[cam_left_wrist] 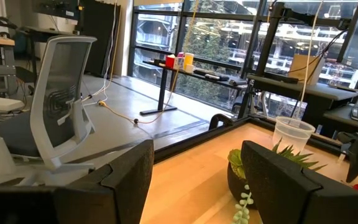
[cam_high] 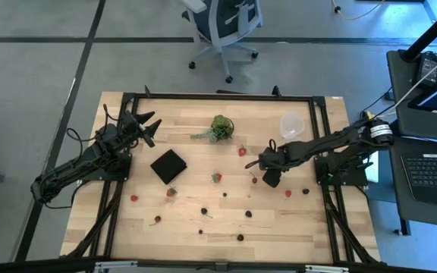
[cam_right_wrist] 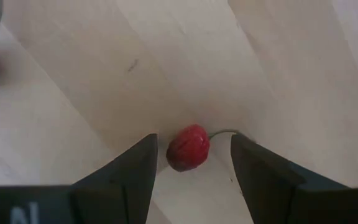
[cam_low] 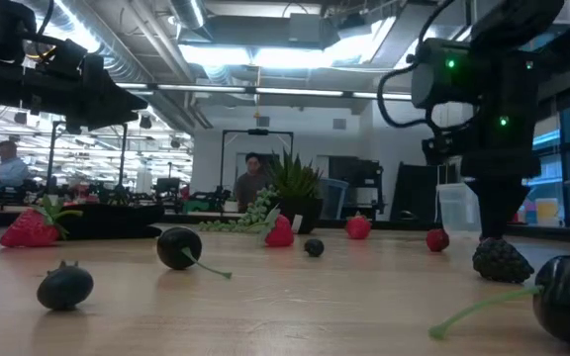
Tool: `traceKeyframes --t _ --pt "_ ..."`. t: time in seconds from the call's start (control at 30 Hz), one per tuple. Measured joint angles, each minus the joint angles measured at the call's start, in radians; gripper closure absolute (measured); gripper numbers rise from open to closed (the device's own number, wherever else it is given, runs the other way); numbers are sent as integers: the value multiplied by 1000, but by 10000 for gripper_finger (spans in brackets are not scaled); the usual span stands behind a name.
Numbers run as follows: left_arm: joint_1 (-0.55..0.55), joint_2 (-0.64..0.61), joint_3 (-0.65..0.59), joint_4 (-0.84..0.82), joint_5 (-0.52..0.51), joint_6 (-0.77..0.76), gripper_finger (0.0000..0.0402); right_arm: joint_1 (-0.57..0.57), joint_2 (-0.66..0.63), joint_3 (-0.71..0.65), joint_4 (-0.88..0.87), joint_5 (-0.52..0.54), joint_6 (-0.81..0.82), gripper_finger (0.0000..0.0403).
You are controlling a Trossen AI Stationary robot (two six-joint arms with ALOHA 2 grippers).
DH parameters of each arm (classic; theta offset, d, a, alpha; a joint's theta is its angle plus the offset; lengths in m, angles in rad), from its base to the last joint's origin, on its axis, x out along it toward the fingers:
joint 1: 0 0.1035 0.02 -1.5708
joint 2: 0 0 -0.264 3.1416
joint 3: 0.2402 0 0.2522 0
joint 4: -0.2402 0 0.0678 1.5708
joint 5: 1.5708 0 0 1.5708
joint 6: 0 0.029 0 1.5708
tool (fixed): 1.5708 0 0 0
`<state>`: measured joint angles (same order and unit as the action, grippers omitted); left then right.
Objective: Pick and placing Produce into tupperware
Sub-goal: Put the top red cherry into the bin
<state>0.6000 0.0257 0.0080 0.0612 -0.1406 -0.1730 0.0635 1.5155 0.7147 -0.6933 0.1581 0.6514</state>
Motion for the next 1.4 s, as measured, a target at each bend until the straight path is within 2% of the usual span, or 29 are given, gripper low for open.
traceKeyframes --t 0.23,0.57,0.7,0.87,1.07,1.23,1.4 --pt "0 0 0 0 0 0 166 0 28 4 5 -2 0 207" --pt "0 0 0 0 0 0 166 1 24 2 17 -24 0 311" --pt "0 0 0 0 0 0 166 1 25 2 19 -26 -3 341" --pt "0 0 0 0 0 0 166 0 29 20 -4 -21 -42 346" --pt "0 0 0 0 0 -1 166 -42 29 163 -215 -4 -95 345" --pt "0 0 0 0 0 -1 166 -120 16 314 -381 84 -185 345" --pt "0 0 0 0 0 -1 166 -245 -63 399 -435 98 -296 344"
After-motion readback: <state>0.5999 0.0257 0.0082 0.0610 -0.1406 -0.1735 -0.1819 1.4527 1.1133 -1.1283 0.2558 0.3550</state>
